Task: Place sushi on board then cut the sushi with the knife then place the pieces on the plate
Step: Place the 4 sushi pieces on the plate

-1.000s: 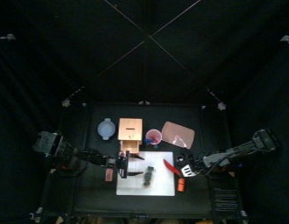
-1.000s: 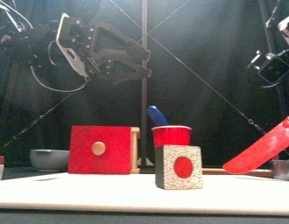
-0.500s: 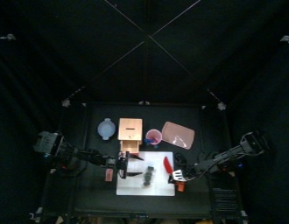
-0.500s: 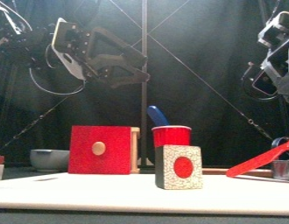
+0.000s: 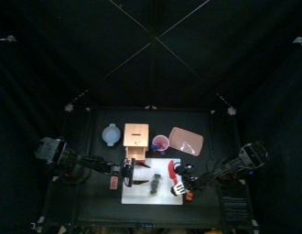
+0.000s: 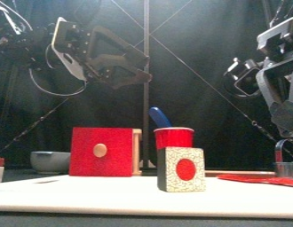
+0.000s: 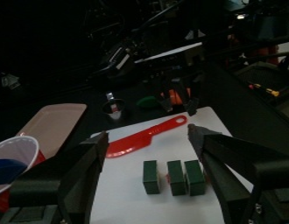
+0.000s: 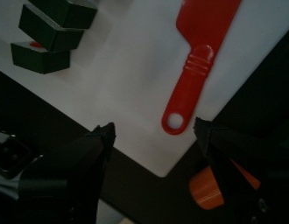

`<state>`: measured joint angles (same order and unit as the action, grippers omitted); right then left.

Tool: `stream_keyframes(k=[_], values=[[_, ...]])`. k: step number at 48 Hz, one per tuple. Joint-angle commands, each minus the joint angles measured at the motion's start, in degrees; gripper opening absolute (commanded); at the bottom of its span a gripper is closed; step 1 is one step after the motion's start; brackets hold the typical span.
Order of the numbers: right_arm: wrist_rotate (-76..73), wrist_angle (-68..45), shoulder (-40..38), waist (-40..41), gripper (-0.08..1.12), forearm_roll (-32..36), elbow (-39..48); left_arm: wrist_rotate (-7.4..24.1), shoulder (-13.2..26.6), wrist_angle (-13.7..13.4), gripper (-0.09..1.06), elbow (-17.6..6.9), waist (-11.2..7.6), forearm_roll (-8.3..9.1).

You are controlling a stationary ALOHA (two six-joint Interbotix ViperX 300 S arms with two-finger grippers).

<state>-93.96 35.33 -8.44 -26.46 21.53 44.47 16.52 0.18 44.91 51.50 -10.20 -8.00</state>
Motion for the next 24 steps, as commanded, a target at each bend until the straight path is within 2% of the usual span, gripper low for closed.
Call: stream_keyframes(k=[1,7,14,18,24], values=[[9.14,3.25,-2.72,1.14,1.0,2.37,-2.81,0.0,-0.44,0.62,1.02,-1.23,0.0,0.0],[28.21,3.34,-2.72,8.96,1.0,0.88,-5.71,0.0,-1.05,0.62,1.02,-1.23,0.0,-0.09],[51.94,3.52,-1.76,16.7,1.0,-6.33,-8.35,-0.26,-2.64,0.7,1.02,-0.26,0.26,-0.79],[63.02,2.99,-0.26,19.86,1.0,-10.11,-9.93,-0.26,-3.43,0.7,1.02,0.7,0.35,-2.9],[74.36,1.49,2.81,22.85,1.0,-13.27,-12.66,-0.09,-4.39,0.62,1.02,2.55,0.44,-6.94]])
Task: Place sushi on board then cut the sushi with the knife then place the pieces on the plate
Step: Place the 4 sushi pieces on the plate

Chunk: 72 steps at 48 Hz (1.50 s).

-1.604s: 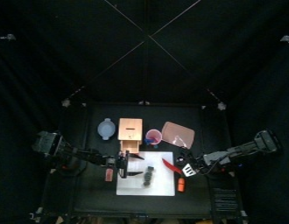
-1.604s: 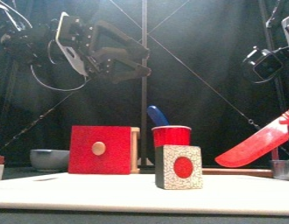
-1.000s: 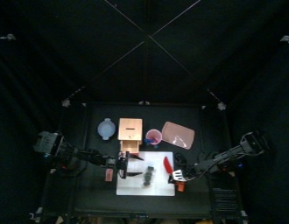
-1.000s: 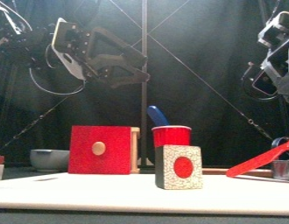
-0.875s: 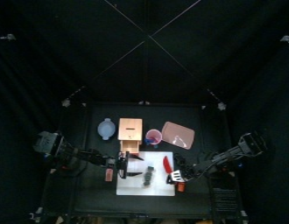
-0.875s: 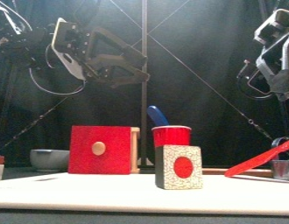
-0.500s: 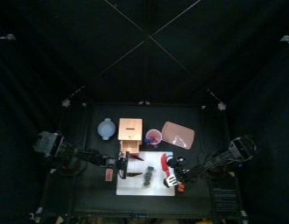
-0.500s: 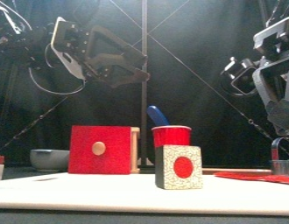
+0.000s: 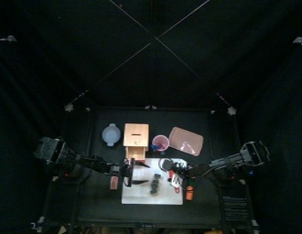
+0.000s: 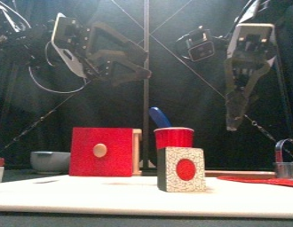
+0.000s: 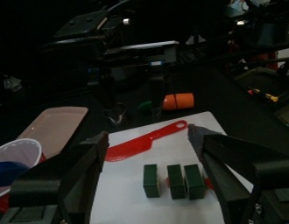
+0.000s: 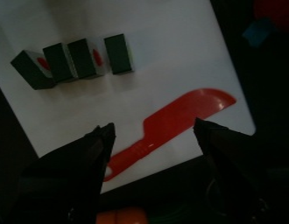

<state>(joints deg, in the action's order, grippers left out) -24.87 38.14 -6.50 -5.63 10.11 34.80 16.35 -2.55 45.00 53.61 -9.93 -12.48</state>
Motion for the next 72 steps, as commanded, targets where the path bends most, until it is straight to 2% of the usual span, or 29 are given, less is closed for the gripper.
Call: stream_keyframes(k=[1,9,14,20,29,33,47,53,62,72], values=[[6.5,-1.76,1.58,2.46,1.0,-2.46,-3.52,0.09,-1.93,0.62,1.02,0.79,0.18,-3.08],[9.32,-5.45,7.21,2.81,1.0,-5.8,-7.12,0.18,-5.89,0.53,1.02,5.19,0.35,-7.73],[9.05,-6.59,9.32,2.81,1.0,-6.33,-7.82,0.88,-8.61,0.62,1.02,7.82,0.53,-8.79],[8.79,-8.17,11.51,2.99,1.0,-7.12,-8.53,2.64,-10.63,0.53,1.02,10.37,0.97,-9.05],[8.61,-8.44,13.89,3.25,1.0,-7.73,-8.35,2.99,-10.81,0.53,1.02,11.07,0.97,-10.9],[8.53,-8.53,14.33,3.6,0.97,-8.09,-8.26,2.99,-10.72,0.53,1.02,11.07,0.97,-11.16],[8.61,-8.96,14.06,3.6,0.67,-9.05,-7.82,2.99,-10.81,0.53,1.02,11.78,0.97,-11.34],[8.09,-7.91,10.28,3.78,0.63,-9.32,-5.62,2.99,-10.81,0.53,1.02,11.78,0.97,-12.22],[8.0,-5.71,-2.9,7.21,0.63,-12.92,3.43,2.99,-10.81,0.44,1.02,11.87,0.97,-12.3],[8.09,-7.56,-14.06,22.68,0.63,-13.8,13.27,2.99,-10.55,0.44,1.02,11.69,0.97,-12.3]])
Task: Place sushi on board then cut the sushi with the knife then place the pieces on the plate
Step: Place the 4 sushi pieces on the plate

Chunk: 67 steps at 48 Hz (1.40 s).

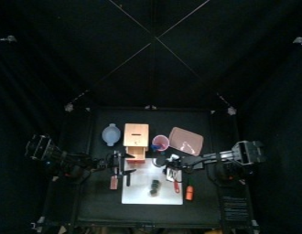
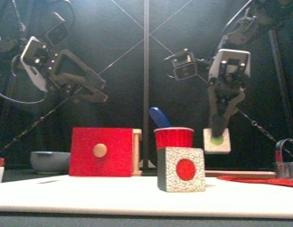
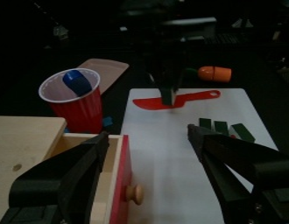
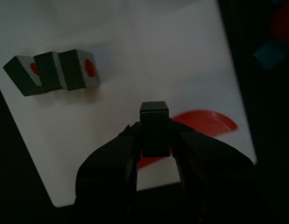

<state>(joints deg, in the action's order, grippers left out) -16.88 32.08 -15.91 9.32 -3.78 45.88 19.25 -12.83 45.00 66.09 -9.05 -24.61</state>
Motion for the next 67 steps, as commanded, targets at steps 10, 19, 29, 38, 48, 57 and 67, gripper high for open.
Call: stream_keyframes(k=[10,19,29,38,48,57,67], values=[[-1.49,-9.84,0.09,24.17,0.63,-5.89,2.9,0.09,-0.09,0.53,1.02,-0.79,0.09,-0.18],[-10.28,-13.71,5.45,28.83,0.63,-5.89,2.46,0.09,0.09,0.44,1.02,-1.05,-0.44,-0.09],[-18.54,-14.59,7.91,28.74,0.65,1.14,0.44,0.0,0.09,0.09,1.02,-0.79,-0.53,-0.09],[-19.69,-14.59,10.28,28.39,0.78,5.8,-0.62,0.09,0.18,-0.62,1.02,-0.7,-0.7,0.0],[-19.69,-14.15,11.6,28.39,0.82,5.27,-1.67,0.0,0.18,-2.29,1.02,-0.7,-0.88,-0.26],[-19.25,-9.49,6.33,26.98,0.82,5.89,-1.41,-0.09,0.18,-2.72,1.02,-0.7,-0.88,-0.62],[-18.37,7.82,-2.55,16.0,0.82,7.21,-0.44,0.0,0.18,-2.72,1.02,-1.41,-1.23,-0.53]])
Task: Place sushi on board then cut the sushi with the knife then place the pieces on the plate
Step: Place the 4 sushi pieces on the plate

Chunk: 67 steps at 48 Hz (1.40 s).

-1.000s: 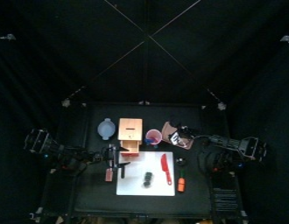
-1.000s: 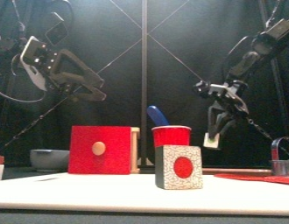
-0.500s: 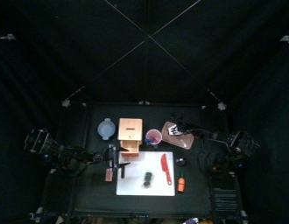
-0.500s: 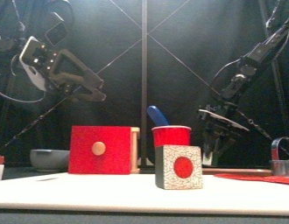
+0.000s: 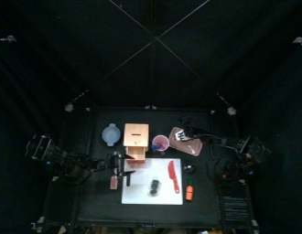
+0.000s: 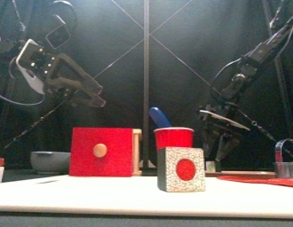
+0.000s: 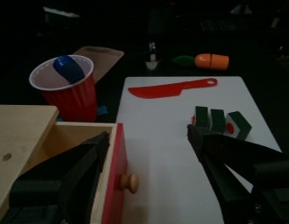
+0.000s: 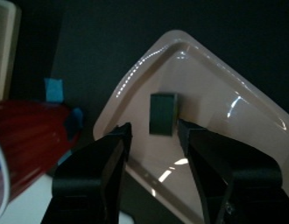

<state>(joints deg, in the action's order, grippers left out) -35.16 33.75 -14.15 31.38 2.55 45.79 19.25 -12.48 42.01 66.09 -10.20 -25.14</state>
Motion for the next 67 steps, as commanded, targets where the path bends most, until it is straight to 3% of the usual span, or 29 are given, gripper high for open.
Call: stream_keyframes(k=[1,11,16,24,31,43,67], values=[[0.0,6.77,-5.01,-8.7,0.82,1.32,-0.44,0.0,-0.18,0.26,1.02,-1.58,-0.09,0.0],[1.58,-0.09,-1.32,-32.96,0.81,5.62,-3.43,0.0,0.18,0.26,1.02,-3.78,0.0,-0.09],[2.11,-2.29,5.89,-37.53,0.81,6.33,-8.35,0.09,0.97,0.26,1.02,-3.69,0.44,-0.35],[4.48,-1.85,15.91,-39.55,0.81,7.21,-17.75,0.09,1.23,0.26,1.02,-3.69,0.79,-0.35],[8.0,-0.09,20.13,-39.55,0.81,6.5,-22.15,0.0,1.49,0.26,1.02,-3.52,0.88,-0.53],[9.14,0.44,21.88,-40.43,0.81,5.62,-24.7,0.09,2.29,0.26,1.02,-3.16,0.88,-1.85],[9.23,0.35,24.08,-41.92,0.81,4.04,-24.96,0.09,2.55,0.26,1.02,-3.34,1.41,-1.85]])
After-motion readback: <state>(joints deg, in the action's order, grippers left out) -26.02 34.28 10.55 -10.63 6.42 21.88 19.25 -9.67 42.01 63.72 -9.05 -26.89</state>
